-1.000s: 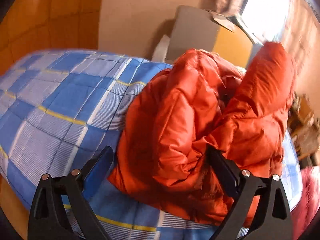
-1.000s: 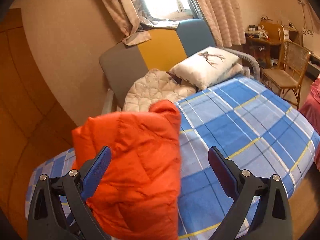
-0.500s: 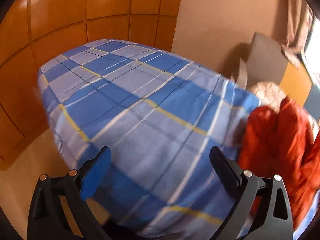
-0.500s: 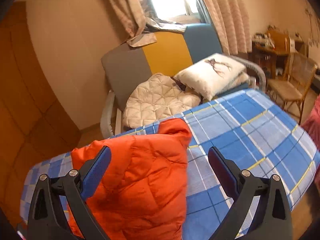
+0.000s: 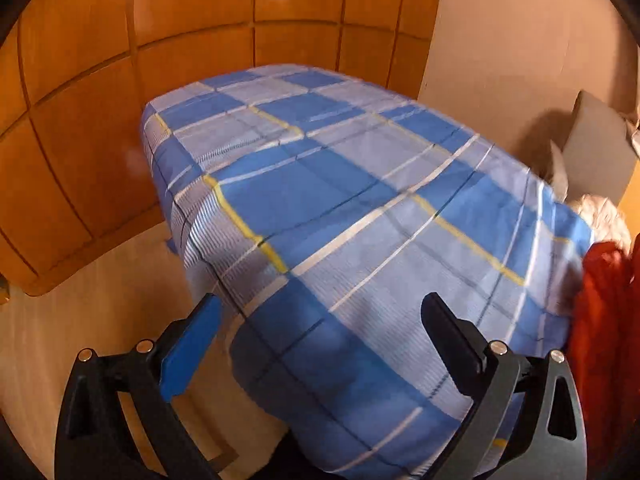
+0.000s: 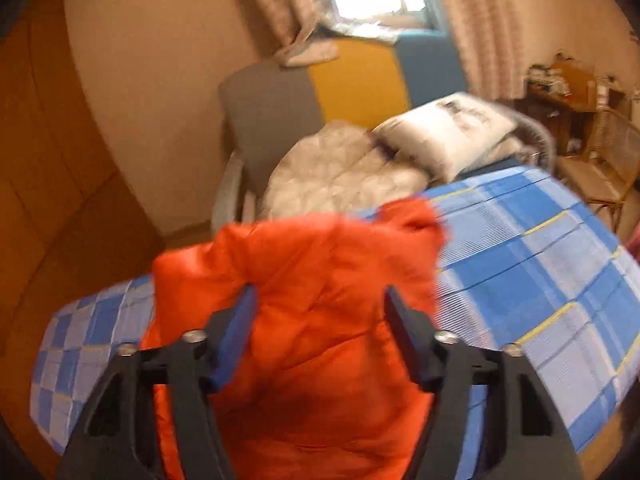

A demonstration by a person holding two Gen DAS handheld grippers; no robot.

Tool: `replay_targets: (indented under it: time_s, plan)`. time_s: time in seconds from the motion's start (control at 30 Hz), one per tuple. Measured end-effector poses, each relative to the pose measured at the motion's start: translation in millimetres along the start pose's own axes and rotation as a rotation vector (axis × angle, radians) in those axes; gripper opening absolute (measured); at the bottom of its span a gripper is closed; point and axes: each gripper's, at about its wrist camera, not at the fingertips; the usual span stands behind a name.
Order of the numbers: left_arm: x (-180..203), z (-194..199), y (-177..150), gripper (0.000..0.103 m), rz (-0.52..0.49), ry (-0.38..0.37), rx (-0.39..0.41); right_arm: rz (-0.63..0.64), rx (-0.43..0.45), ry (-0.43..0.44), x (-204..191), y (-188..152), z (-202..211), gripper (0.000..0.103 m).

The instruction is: Fold large clothes

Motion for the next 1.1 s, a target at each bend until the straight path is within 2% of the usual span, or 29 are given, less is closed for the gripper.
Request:
replay_targets:
  time_s: [0.1,0.13,0.2,0.3,0.37,0.47,0.53,0.57,0.67,0.87,0.97,1.03,1.1]
  plan:
    - [-5.9,-14.8,-3.4,0.100,0.022,-0.011,-0.046,0.054,-0.157,0.023,-30.3,-13.4,-44.5,0.057]
    - [-8.3,-17.7,-3.5,0.100,0.037,-0.022,-0.048,0.119,-0.221,0.023,-48.7,-24.3,-63.5,0.057]
    - [-12.8,-26.0,-2.6,0.100,0.069,-0.040,-0.091,0.165,-0.305,0.026,-65.0,-36.9,-84.8,0.057]
    - [-13.6,-29.6,-2.9,0.099,0.094,-0.088,-0.099,0.266,-0.364,0.005,-85.8,-53.2,-111.8,0.057]
    - [-18.4,-38.0,-5.2,0.099,0.125,-0.119,-0.135,0.308,-0.411,-0.006,-88.1,-57.3,-129.2,0.057]
    - [-41.3,-55.9,-11.9,0.094,0.166,-0.072,-0.164,0.355,-0.512,0.045,-78.0,-54.3,-152.2,0.057]
    - [-63.4,-59.3,-12.4,0.094,0.198,-0.046,-0.140,0.395,-0.556,0.046,-76.3,-52.5,-157.5,0.057]
    - [-70.9,-56.8,-10.7,0.092,0.212,-0.021,-0.123,0.416,-0.559,0.032,-80.2,-52.8,-156.3,0.057]
    - [-92.1,-52.4,-2.0,0.092,0.271,-0.025,-0.104,0.406,-0.548,0.005,-86.5,-52.7,-149.9,0.057]
    - [-93.9,-34.0,10.3,0.094,0.268,-0.060,-0.040,0.386,-0.465,0.010,-84.0,-47.6,-122.6,0.057]
    - [-90.2,-28.3,12.0,0.094,0.248,-0.084,-0.032,0.339,-0.434,0.040,-75.1,-40.2,-104.1,0.068]
    - [-86.0,-23.5,12.7,0.096,0.229,-0.098,-0.020,0.314,-0.409,0.072,-68.3,-35.6,-90.6,0.081]
    - [-81.2,-20.2,13.0,0.097,0.213,-0.107,-0.016,0.289,-0.385,0.112,-61.2,-30.8,-76.5,0.091]
Point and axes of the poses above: each gripper's, at about its wrist camera, not at the fingertips, and z roughly against the way its jaws point, x to its right, y to its top
